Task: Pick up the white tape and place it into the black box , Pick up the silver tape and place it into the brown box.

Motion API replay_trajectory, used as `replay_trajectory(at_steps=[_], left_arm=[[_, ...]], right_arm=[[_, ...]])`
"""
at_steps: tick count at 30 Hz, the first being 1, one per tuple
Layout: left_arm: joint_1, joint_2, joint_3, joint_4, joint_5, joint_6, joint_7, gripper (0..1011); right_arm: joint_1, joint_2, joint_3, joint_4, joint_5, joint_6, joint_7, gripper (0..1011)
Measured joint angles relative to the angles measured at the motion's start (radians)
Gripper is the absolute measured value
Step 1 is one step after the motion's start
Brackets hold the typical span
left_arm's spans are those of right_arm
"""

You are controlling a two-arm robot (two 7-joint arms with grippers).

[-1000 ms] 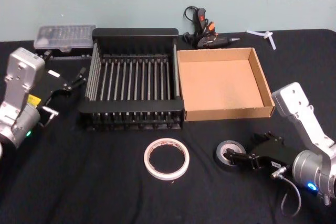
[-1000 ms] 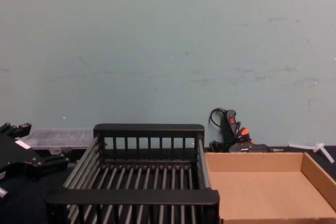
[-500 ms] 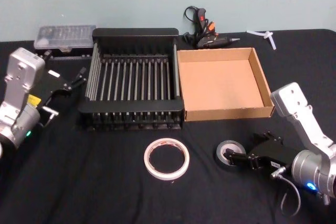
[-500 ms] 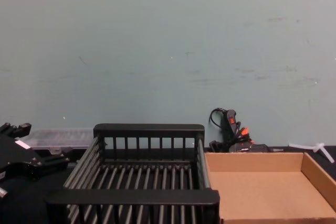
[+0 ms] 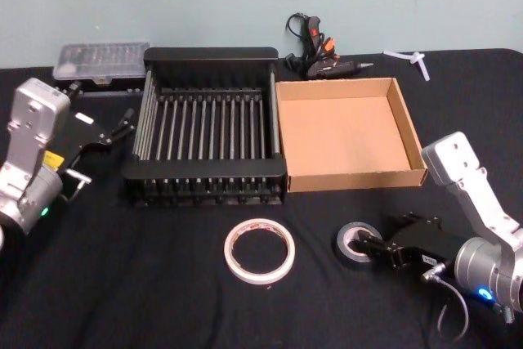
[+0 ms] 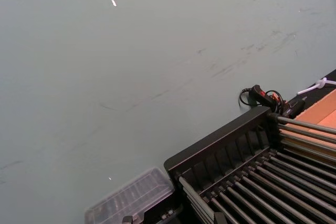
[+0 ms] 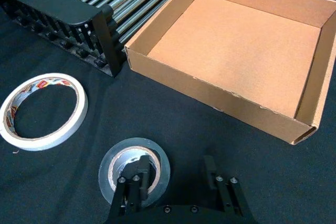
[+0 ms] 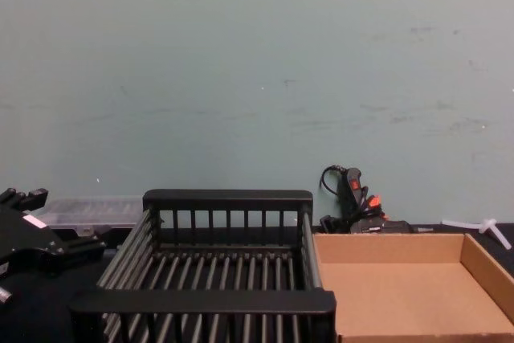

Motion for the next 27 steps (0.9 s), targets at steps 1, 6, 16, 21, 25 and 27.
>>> replay_trajectory(at_steps=[1,6,16,21,25,27], left_arm=[[0.000,0.000,0.000,0.000,0.000,0.000,0.000,1001],[0.000,0.000,0.000,0.000,0.000,0.000,0.000,1001],[0.000,0.000,0.000,0.000,0.000,0.000,0.000,1001],[0.000,0.000,0.000,0.000,0.000,0.000,0.000,1001],[0.000,0.000,0.000,0.000,0.000,0.000,0.000,1001],[0.000,0.000,0.000,0.000,0.000,0.000,0.000,1001]], right_arm=[[0.000,0.000,0.000,0.000,0.000,0.000,0.000,678],[0.000,0.000,0.000,-0.001,0.001,0.000,-0.001,492],[0.000,0.000,0.000,-0.001,0.002,0.000,-0.001,195],[0.000,0.000,0.000,-0.001,0.002,0.000,-0.001,156],[0.000,0.000,0.000,-0.001,0.002,0.000,-0.002,156],[0.000,0.000,0.000,-0.001,0.002,0.000,-0.001,156]])
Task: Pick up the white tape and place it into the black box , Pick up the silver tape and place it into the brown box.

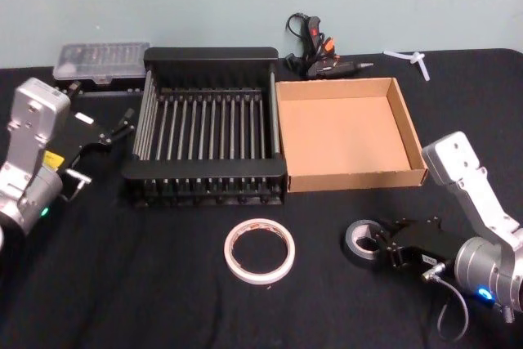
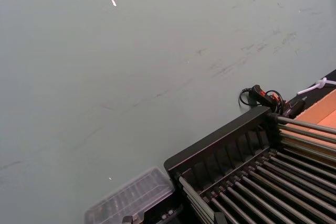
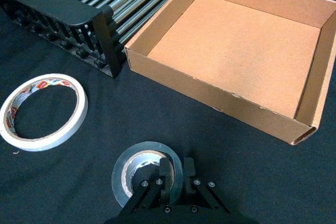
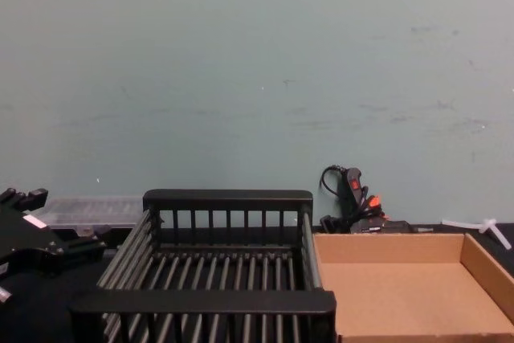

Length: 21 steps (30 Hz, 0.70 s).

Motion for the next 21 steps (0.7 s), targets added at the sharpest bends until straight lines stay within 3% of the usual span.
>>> replay_trajectory(at_steps=[16,21], left_arm=[[0.000,0.000,0.000,0.000,0.000,0.000,0.000,1001],[0.000,0.000,0.000,0.000,0.000,0.000,0.000,1001]], right_arm=[[-0.020,-0.014,0.039,-0.044,-0.018,-0.045,0.019,156],[-0.019,-0.018,0.062,-0.064,-0.028,-0.082,0.016,156]])
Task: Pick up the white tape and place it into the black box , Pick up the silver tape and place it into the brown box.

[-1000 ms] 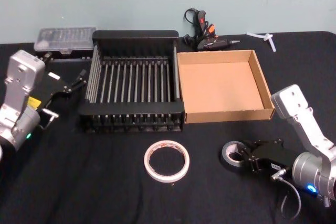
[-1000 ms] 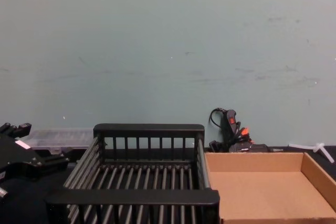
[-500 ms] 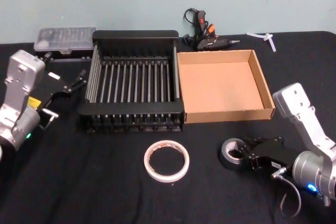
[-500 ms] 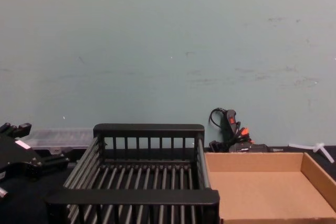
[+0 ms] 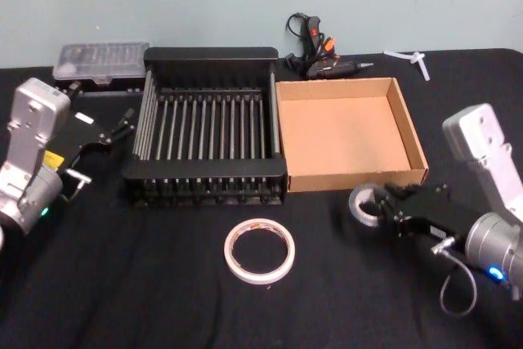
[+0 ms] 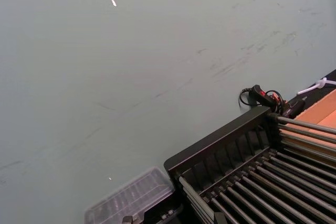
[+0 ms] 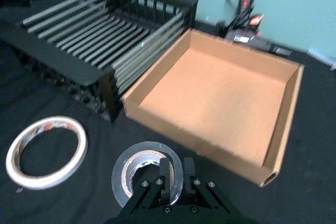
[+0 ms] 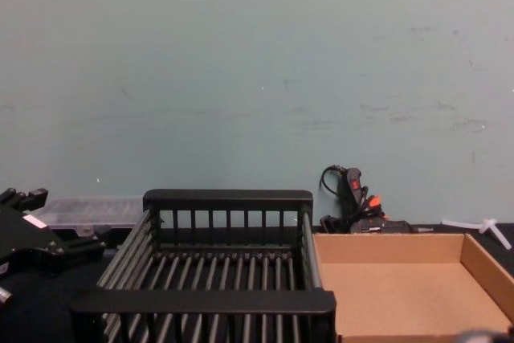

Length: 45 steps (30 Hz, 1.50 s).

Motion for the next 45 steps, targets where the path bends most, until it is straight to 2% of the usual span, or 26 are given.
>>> replay_trajectory(at_steps=[9,20,25,27,35,36,45], left_arm=[[0.000,0.000,0.000,0.000,0.000,0.000,0.000,1001],[0.000,0.000,0.000,0.000,0.000,0.000,0.000,1002],[0.000,0.000,0.000,0.000,0.000,0.000,0.000,1001],[0.000,0.000,0.000,0.000,0.000,0.000,0.000,1001],[0.000,0.000,0.000,0.000,0.000,0.000,0.000,1001],[0.000,0.000,0.000,0.000,0.000,0.000,0.000,1001],[0.000,0.000,0.000,0.000,0.000,0.000,0.000,1001]], right_arm=[[0.021,-0.017,0.026,-0.006,-0.028,-0.066,-0.014,156],[0.091,-0.047,0.027,0.059,-0.098,-0.160,-0.026,156],[0.141,-0.065,0.016,0.125,-0.155,-0.233,-0.037,156],[0.147,-0.067,0.015,0.131,-0.161,-0.240,-0.037,156],[0.239,-0.071,-0.022,0.256,-0.236,-0.326,0.003,156],[0.239,-0.071,-0.022,0.256,-0.236,-0.326,0.003,156],[0.324,-0.102,-0.054,0.388,-0.299,-0.379,0.029,156]])
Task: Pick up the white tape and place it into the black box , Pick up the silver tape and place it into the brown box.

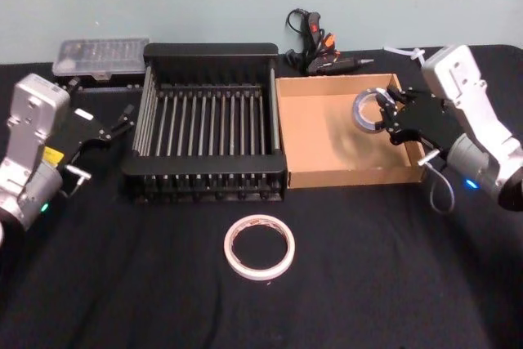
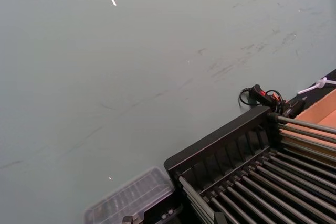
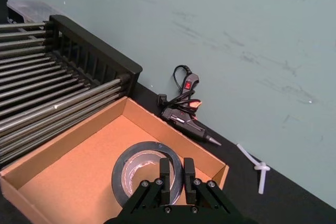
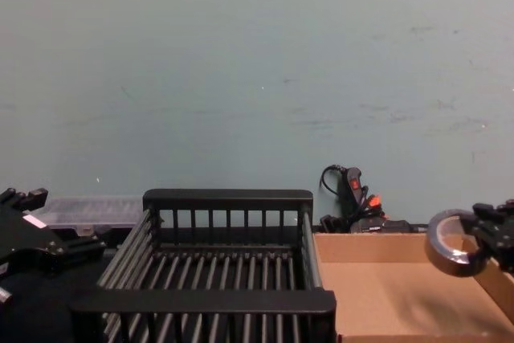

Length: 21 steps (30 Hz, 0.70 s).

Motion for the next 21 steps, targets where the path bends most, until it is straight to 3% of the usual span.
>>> replay_trajectory(at_steps=[12,21], left_arm=[[0.000,0.000,0.000,0.000,0.000,0.000,0.000,1002],[0.000,0.000,0.000,0.000,0.000,0.000,0.000,1002]], right_arm=[[0.085,-0.049,-0.028,0.135,-0.035,-0.029,0.018,156],[0.110,-0.065,-0.035,0.187,-0.048,-0.033,0.020,156]])
